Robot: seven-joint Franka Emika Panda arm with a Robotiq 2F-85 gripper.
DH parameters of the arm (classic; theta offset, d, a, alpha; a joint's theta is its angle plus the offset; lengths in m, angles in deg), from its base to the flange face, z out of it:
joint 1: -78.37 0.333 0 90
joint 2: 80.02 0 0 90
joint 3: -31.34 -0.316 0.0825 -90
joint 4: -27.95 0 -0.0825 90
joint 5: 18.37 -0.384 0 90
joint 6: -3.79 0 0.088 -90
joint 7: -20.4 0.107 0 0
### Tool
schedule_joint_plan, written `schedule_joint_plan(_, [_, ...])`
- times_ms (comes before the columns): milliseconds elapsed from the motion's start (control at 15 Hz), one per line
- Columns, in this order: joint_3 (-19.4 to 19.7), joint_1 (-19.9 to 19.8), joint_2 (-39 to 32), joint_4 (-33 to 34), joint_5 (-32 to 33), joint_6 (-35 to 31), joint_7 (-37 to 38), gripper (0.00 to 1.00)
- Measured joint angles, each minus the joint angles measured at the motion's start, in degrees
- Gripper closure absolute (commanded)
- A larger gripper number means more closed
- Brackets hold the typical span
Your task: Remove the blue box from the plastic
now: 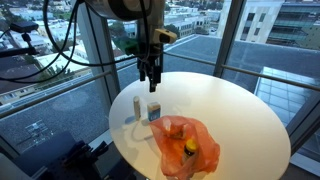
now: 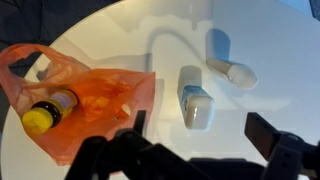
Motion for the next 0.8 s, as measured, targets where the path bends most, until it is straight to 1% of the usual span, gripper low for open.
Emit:
schedule_joint_plan(133, [0.31,-0.34,2.36,0.54,0.45,4.30,-2.95,0.00])
schedule_joint_plan(400, [0.68,-0.87,7.45,1.00,2.16,10.79,-7.13,0.00])
schedule_joint_plan(600, [0.89,-1.26,11.34,1.27,2.53,14.45,-9.12,0.00])
schedule_joint_plan(800, [1.03,-1.55,14.03,1.43,2.79,16.78,-10.07,0.00])
